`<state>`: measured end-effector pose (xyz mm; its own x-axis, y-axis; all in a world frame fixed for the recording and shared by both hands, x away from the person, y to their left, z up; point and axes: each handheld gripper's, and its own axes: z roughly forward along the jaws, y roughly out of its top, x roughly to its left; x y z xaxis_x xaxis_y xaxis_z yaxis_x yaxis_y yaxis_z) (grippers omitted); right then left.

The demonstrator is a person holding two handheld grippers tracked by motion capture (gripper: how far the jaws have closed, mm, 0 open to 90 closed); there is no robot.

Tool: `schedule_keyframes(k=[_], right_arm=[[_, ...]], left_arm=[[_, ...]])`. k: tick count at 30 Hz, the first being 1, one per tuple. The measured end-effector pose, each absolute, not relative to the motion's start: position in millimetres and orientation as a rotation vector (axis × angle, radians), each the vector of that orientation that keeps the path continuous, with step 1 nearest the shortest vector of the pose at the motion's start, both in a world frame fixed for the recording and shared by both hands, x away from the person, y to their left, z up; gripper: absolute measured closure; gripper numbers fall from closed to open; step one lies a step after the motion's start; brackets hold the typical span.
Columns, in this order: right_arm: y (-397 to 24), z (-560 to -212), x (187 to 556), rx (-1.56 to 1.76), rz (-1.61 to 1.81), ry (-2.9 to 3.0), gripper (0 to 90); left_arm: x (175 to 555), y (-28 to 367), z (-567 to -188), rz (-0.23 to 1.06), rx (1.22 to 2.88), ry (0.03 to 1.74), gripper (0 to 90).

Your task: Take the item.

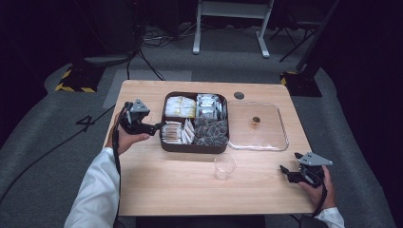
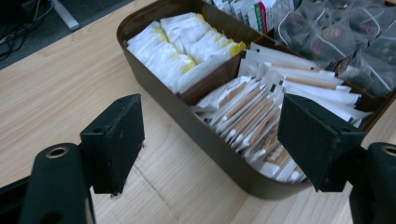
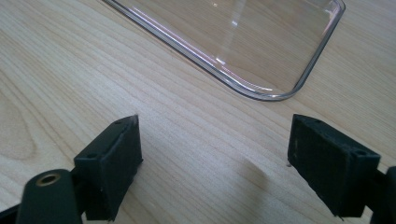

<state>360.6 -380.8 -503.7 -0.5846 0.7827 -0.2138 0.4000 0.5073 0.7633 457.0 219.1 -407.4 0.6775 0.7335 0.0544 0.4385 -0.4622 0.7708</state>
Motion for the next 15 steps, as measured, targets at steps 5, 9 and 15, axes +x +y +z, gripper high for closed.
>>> schedule_keyframes(k=[5,9,15], right_arm=[[-381,-504,360,0.965,0.916,2.204,17.9],[-381,-504,360,0.961,0.916,2.202,17.9],[-381,-504,360,0.962,0.917,2.203,17.9]], left_arm=[[467,211,-406,0.479,2.140,0.879,26.9],[475,203,-405,0.471,2.149,0.862,31.5],[487,195,-404,0.455,2.166,0.834,36.0]])
